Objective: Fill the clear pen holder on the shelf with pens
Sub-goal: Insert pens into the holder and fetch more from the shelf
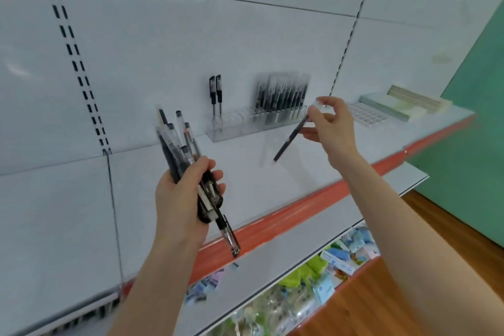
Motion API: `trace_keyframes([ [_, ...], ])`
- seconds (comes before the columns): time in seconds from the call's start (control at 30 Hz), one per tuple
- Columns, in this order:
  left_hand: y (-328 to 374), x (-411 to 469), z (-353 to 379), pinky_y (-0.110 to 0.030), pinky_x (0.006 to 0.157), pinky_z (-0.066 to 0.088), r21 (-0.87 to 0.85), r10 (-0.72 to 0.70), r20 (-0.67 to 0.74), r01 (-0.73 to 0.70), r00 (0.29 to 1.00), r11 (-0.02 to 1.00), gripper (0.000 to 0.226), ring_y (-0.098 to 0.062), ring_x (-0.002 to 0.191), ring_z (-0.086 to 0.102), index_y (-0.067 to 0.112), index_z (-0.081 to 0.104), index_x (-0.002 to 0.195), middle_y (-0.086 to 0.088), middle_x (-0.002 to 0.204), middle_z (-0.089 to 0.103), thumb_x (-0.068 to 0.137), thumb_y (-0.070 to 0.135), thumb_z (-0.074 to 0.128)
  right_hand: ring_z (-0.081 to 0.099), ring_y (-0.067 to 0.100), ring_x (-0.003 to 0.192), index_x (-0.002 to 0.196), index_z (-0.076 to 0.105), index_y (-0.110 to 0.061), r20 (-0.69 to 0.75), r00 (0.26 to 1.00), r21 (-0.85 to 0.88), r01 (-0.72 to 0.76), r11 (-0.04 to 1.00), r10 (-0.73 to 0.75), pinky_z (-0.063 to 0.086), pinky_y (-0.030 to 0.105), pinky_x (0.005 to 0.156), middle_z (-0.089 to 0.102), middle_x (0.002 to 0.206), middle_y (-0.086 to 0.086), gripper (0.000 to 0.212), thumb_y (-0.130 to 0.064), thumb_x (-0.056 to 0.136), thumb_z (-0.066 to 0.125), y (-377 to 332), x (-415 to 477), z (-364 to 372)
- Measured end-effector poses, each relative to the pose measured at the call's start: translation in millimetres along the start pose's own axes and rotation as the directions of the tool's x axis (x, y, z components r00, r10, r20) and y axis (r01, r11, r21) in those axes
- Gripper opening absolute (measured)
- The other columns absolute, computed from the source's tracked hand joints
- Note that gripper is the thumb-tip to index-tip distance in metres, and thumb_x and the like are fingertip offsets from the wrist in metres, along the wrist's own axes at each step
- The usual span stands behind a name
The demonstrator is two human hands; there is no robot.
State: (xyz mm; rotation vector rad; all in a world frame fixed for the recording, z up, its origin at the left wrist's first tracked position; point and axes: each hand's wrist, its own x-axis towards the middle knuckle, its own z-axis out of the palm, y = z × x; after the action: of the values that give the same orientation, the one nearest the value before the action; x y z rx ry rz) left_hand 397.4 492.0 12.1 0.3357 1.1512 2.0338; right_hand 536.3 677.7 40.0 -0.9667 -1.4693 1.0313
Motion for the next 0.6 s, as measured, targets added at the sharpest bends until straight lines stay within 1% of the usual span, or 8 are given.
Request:
trace_keyframes([
  [0.07, -5.8, 17.4, 18.8, -0.015, 0.043, 0.047, -0.018, 0.013, -0.010, -0.013, 1.000, 1.000, 0.013, -0.006, 0.042, 0.058, 0.007, 0.058, 0.076, 0.004, 0.048, 0.063, 0.089, 0.008, 0.056, 0.064, 0.021, 0.062, 0.100, 0.050, -0.022, 0.050, 0.998, -0.030, 0.041, 0.999, -0.039, 0.056, 0.025, 0.063, 0.061, 0.081, 0.007, 0.014, -0.017, 0.088, 0.056, 1.3, 29.5, 10.7],
  [0.13, -9.1, 31.9, 35.2, -0.015, 0.043, 0.048, -0.020, 0.038, -0.030, -0.039, 0.999, 0.999, 0.012, -0.006, 0.042, 0.059, 0.008, 0.057, 0.076, 0.003, 0.048, 0.064, 0.088, 0.008, 0.056, 0.063, 0.022, 0.065, 0.100, 0.051, -0.020, 0.086, 0.991, -0.068, 0.109, 0.992, -0.103, 0.055, 0.035, 0.068, 0.060, 0.076, 0.003, 0.015, -0.015, 0.087, 0.056, 4.8, 56.0, 21.3],
  [0.2, -11.6, 43.8, 49.8, -0.016, 0.044, 0.048, -0.023, 0.062, -0.044, -0.063, 0.997, 0.998, 0.012, -0.006, 0.042, 0.059, 0.007, 0.057, 0.076, 0.003, 0.047, 0.063, 0.088, 0.007, 0.057, 0.065, 0.026, 0.070, 0.098, 0.051, -0.021, 0.116, 0.981, -0.099, 0.167, 0.981, -0.155, 0.054, 0.042, 0.073, 0.062, 0.079, 0.005, 0.014, -0.016, 0.087, 0.057, 7.7, 78.5, 28.7],
  [0.3, -17.4, 58.4, 65.5, -0.016, 0.043, 0.048, 0.002, 0.084, -0.078, -0.084, 0.993, 0.996, 0.009, -0.006, 0.042, 0.059, 0.005, 0.058, 0.079, 0.003, 0.047, 0.063, 0.087, 0.008, 0.058, 0.066, 0.031, 0.077, 0.098, 0.050, -0.021, 0.160, 0.966, -0.114, 0.220, 0.969, -0.201, 0.055, 0.045, 0.074, 0.064, 0.084, 0.010, 0.014, -0.017, 0.087, 0.057, 11.3, 107.3, 35.7],
  [0.37, -22.0, 66.3, 74.1, -0.017, 0.044, 0.048, 0.016, 0.098, -0.098, -0.097, 0.990, 0.995, 0.009, -0.007, 0.043, 0.059, 0.004, 0.059, 0.081, 0.002, 0.048, 0.063, 0.087, 0.009, 0.058, 0.065, 0.024, 0.075, 0.099, 0.049, -0.020, 0.194, 0.950, -0.114, 0.271, 0.956, -0.246, 0.055, 0.039, 0.072, 0.061, 0.082, 0.002, 0.013, -0.015, 0.088, 0.055, 13.4, 126.4, 40.9],
  [0.43, -28.0, 73.3, 81.1, -0.017, 0.044, 0.048, 0.027, 0.121, -0.129, -0.118, 0.984, 0.993, 0.008, -0.008, 0.044, 0.059, 0.003, 0.059, 0.083, 0.002, 0.048, 0.062, 0.087, 0.010, 0.059, 0.064, 0.021, 0.078, 0.102, 0.050, -0.020, 0.248, 0.920, -0.138, 0.342, 0.930, -0.302, 0.052, 0.025, 0.061, 0.060, 0.085, 0.000, 0.014, -0.017, 0.089, 0.054, 16.1, 144.4, 47.7],
  [0.5, -33.9, 79.0, 89.3, -0.018, 0.043, 0.047, 0.025, 0.146, -0.179, -0.144, 0.973, 0.989, 0.007, -0.009, 0.044, 0.058, 0.002, 0.058, 0.085, 0.001, 0.049, 0.061, 0.086, 0.009, 0.059, 0.064, 0.021, 0.083, 0.108, 0.050, -0.017, 0.313, 0.888, -0.150, 0.398, 0.905, -0.338, 0.044, 0.011, 0.050, 0.060, 0.091, 0.002, 0.017, -0.018, 0.091, 0.052, 20.3, 161.4, 53.4],
  [0.6, -44.4, 85.4, 104.9, -0.018, 0.043, 0.046, 0.012, 0.185, -0.267, -0.188, 0.946, 0.982, 0.005, -0.009, 0.043, 0.057, 0.002, 0.057, 0.085, 0.001, 0.049, 0.061, 0.087, 0.007, 0.059, 0.063, 0.021, 0.086, 0.112, 0.049, -0.014, 0.405, 0.831, -0.138, 0.468, 0.873, -0.381, 0.043, 0.009, 0.050, 0.060, 0.096, 0.006, 0.020, -0.018, 0.092, 0.050, 25.0, 184.3, 57.5],
])
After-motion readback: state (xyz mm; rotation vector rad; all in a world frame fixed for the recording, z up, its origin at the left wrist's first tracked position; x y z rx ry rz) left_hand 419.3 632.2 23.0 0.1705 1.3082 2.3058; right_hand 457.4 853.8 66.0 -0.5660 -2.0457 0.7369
